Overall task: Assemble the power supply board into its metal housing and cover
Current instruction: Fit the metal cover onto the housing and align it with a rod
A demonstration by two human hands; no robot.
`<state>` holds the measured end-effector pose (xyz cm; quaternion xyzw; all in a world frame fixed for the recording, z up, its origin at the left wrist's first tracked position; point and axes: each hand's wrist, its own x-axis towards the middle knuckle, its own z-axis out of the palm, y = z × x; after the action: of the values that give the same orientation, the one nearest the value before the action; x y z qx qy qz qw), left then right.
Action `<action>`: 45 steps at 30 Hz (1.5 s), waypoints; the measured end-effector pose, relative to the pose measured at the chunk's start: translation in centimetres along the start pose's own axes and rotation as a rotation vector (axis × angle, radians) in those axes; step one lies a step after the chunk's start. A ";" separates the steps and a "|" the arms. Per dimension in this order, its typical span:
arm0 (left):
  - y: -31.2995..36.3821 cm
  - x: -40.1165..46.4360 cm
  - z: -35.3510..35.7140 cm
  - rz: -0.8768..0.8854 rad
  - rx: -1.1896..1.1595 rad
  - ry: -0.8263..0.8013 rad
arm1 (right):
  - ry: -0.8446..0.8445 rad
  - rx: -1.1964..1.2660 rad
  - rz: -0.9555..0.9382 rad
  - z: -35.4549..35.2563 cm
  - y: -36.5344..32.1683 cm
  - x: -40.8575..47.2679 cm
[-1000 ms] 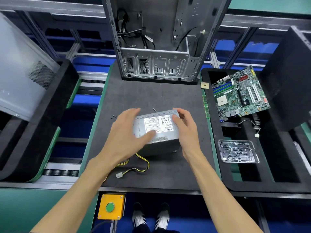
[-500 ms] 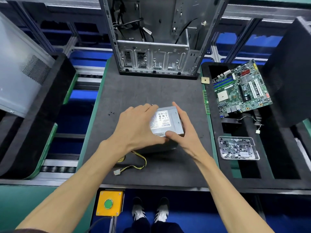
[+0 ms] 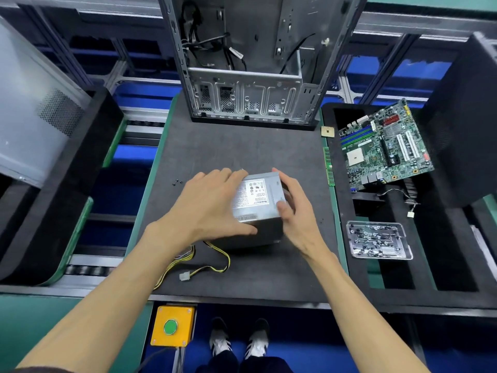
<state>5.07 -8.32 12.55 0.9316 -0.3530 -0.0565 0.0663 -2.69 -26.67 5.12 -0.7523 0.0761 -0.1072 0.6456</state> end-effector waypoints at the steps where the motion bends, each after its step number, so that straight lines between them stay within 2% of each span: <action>1: -0.2 -0.2 -0.1 -0.039 -0.056 0.005 | 0.021 0.032 0.005 -0.3 -0.1 0.2; 5: -1.3 -1.7 -0.4 -0.251 -0.485 0.033 | 0.118 0.122 0.151 -1.9 -0.5 0.1; 11: -1.9 -3.3 0.6 -0.348 -1.273 0.113 | -0.044 0.273 0.338 -2.5 -0.4 -2.1; 14: -1.5 -3.9 1.4 -0.402 -1.479 0.132 | -0.131 0.202 0.351 -2.2 -1.4 -2.4; 17: -1.0 -4.7 2.7 -0.461 -1.606 0.127 | -0.102 0.213 0.341 -2.0 -2.7 -2.2; 19: -1.4 -5.2 3.5 -0.465 -1.640 0.072 | -0.089 0.185 0.306 -2.0 -3.6 -2.1; 22: -2.9 -5.8 3.8 -0.382 -1.603 -0.001 | -0.114 0.037 0.227 -2.5 -5.1 -2.5; 28: -4.4 -6.1 1.4 -0.351 -1.443 0.146 | -0.195 -0.589 0.111 -2.5 -8.3 -1.9; 31: -3.2 -5.5 0.1 -0.328 -1.325 0.179 | -0.277 -0.788 0.047 -1.6 -8.6 -1.4; 36: -1.4 -4.2 0.1 -0.325 -1.274 0.135 | -0.367 -1.034 -0.068 0.7 -7.5 -0.7; 41: -1.6 -4.2 1.7 -0.450 -1.261 0.200 | -0.376 -1.023 -0.116 2.2 -6.7 -0.3; 43: -2.5 -4.5 2.2 -0.502 -1.340 0.188 | -0.344 -0.782 -0.023 2.0 -6.4 -0.4; 45: -3.2 -4.7 2.6 -0.541 -1.441 0.155 | -0.201 -0.475 0.057 1.7 -5.5 -0.9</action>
<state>3.28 -3.00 9.77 0.7136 0.0165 -0.2212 0.6646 -3.27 -23.96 10.30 -0.8872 0.0557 0.0074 0.4579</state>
